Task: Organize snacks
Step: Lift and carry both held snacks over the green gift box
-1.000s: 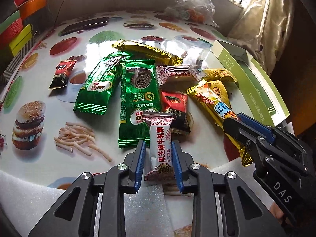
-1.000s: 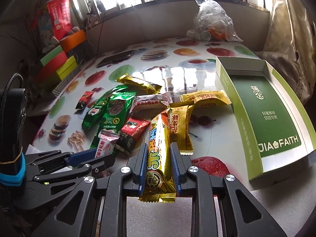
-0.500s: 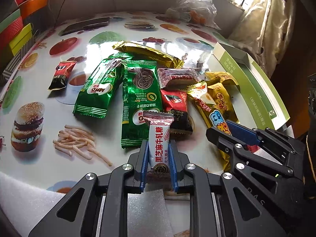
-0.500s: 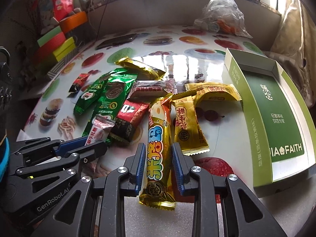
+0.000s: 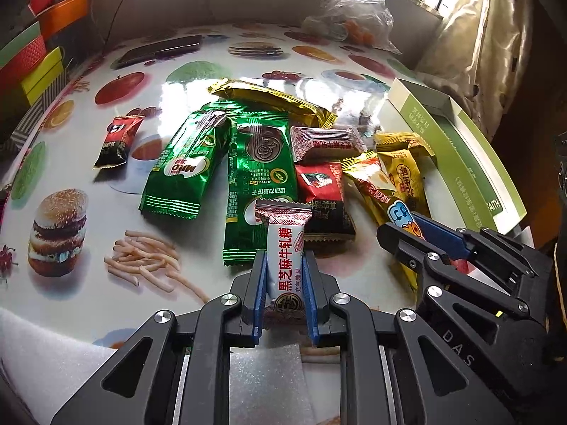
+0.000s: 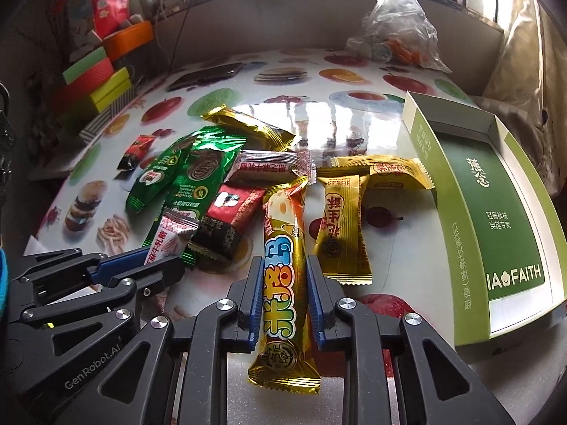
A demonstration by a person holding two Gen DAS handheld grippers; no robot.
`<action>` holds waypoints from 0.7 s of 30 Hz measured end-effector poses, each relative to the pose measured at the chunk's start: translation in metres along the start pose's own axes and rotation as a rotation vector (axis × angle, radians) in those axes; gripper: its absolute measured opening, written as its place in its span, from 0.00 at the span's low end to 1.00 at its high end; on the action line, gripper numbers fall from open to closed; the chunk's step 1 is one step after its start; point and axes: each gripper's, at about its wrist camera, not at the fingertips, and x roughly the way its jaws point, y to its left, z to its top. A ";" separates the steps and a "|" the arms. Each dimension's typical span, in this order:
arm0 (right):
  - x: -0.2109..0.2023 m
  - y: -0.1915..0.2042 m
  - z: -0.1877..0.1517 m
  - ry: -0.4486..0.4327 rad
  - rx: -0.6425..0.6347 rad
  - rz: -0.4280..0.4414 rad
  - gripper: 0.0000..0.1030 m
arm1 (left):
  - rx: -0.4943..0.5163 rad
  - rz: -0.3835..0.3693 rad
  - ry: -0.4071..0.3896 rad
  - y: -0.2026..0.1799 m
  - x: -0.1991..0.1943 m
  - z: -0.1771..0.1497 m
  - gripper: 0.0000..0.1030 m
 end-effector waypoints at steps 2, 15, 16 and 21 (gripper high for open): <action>-0.003 -0.001 0.000 -0.007 0.007 0.015 0.21 | 0.002 0.001 -0.011 0.001 -0.005 0.000 0.19; -0.034 -0.011 0.008 -0.073 0.065 0.061 0.21 | 0.018 -0.027 -0.064 -0.012 -0.034 0.015 0.19; -0.037 -0.014 0.008 -0.080 0.072 0.058 0.21 | 0.018 -0.030 -0.064 -0.014 -0.035 0.017 0.19; -0.054 -0.029 0.012 -0.114 0.103 0.038 0.21 | 0.039 -0.063 -0.080 -0.028 -0.039 0.027 0.19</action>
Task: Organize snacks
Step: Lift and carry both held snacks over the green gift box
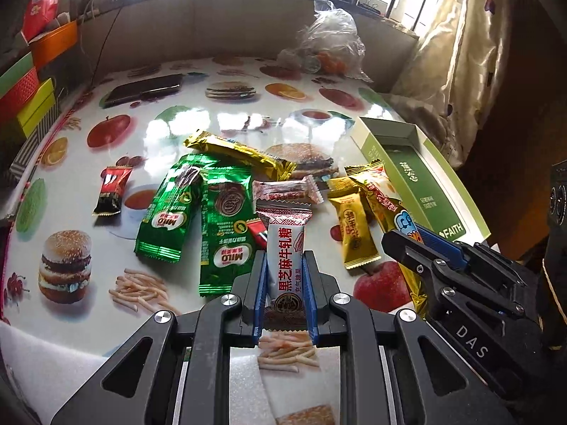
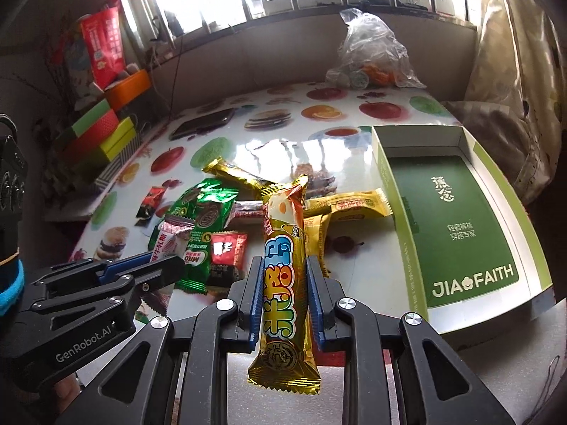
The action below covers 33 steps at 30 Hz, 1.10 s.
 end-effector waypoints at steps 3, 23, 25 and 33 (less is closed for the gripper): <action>-0.007 -0.010 0.004 -0.015 0.016 -0.021 0.21 | 0.010 -0.032 -0.006 -0.010 0.001 0.009 0.19; -0.026 -0.108 0.017 -0.036 0.178 -0.202 0.21 | 0.096 -0.210 0.048 -0.101 0.048 0.063 0.19; -0.023 -0.117 0.017 -0.027 0.186 -0.219 0.21 | 0.104 -0.215 0.055 -0.110 0.055 0.067 0.19; -0.008 -0.146 0.015 0.007 0.223 -0.245 0.21 | 0.117 -0.237 0.099 -0.136 0.084 0.079 0.19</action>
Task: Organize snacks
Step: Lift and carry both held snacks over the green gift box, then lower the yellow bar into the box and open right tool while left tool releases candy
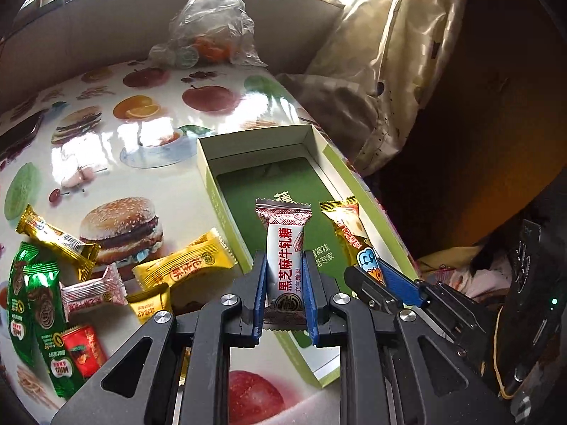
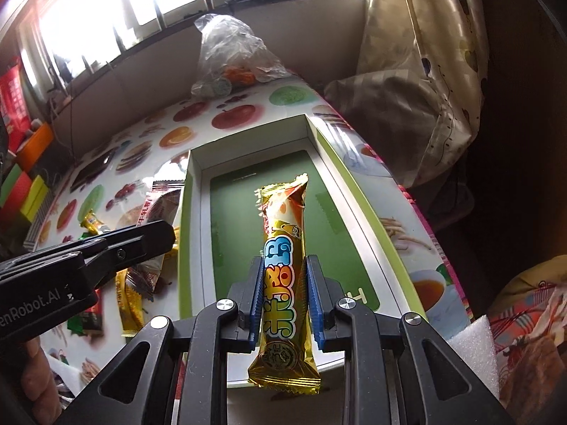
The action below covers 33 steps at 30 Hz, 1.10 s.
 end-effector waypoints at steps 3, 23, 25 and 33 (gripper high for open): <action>0.005 -0.006 0.001 0.004 0.002 -0.010 0.21 | -0.015 -0.007 0.031 -0.001 0.013 0.002 0.19; 0.027 -0.021 0.002 0.032 -0.003 -0.062 0.21 | -0.008 -0.007 0.108 -0.008 0.051 -0.003 0.19; 0.028 -0.020 0.002 0.034 -0.006 -0.066 0.22 | -0.007 -0.007 0.108 -0.008 0.052 -0.003 0.19; 0.026 -0.025 -0.001 0.035 0.014 -0.071 0.31 | 0.000 -0.014 0.119 -0.009 0.054 -0.002 0.20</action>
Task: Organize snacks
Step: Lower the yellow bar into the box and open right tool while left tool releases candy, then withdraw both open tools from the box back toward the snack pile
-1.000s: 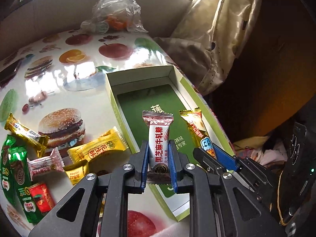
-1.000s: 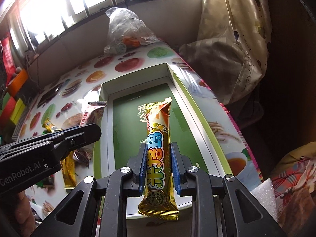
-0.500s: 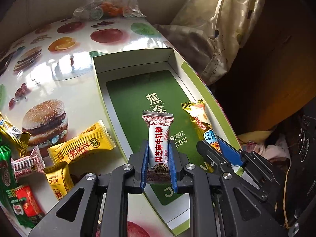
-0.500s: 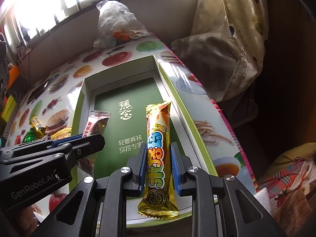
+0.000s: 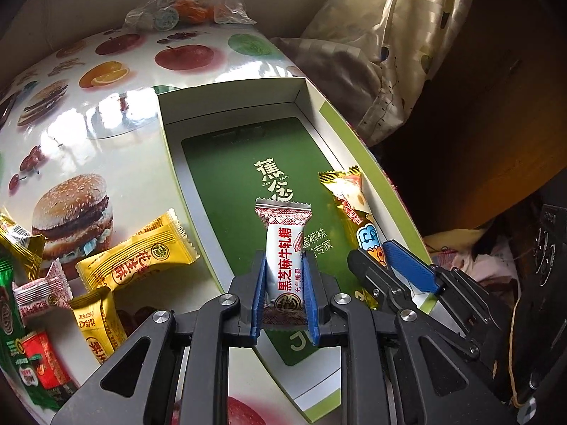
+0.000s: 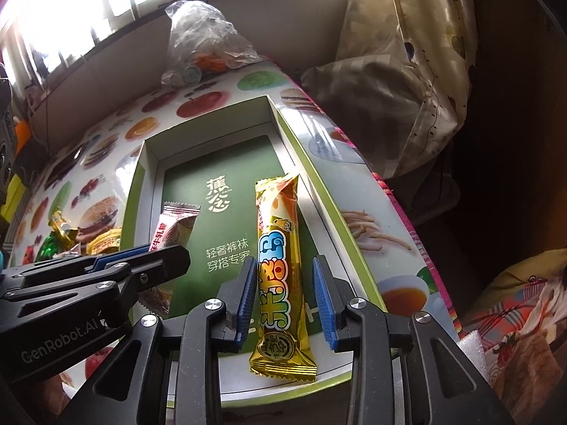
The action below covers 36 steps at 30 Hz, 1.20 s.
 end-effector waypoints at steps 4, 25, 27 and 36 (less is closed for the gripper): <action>-0.003 -0.002 -0.002 -0.002 0.009 -0.001 0.35 | -0.002 -0.010 0.001 0.000 -0.001 -0.001 0.21; -0.029 -0.002 -0.008 -0.050 0.038 -0.011 0.42 | 0.008 -0.011 -0.070 0.000 -0.036 -0.018 0.33; -0.033 0.001 -0.009 -0.058 0.037 -0.013 0.43 | 0.018 0.011 -0.086 0.000 -0.043 -0.022 0.34; -0.053 0.015 -0.015 -0.105 0.036 -0.002 0.44 | 0.011 0.059 -0.169 0.018 -0.082 -0.045 0.41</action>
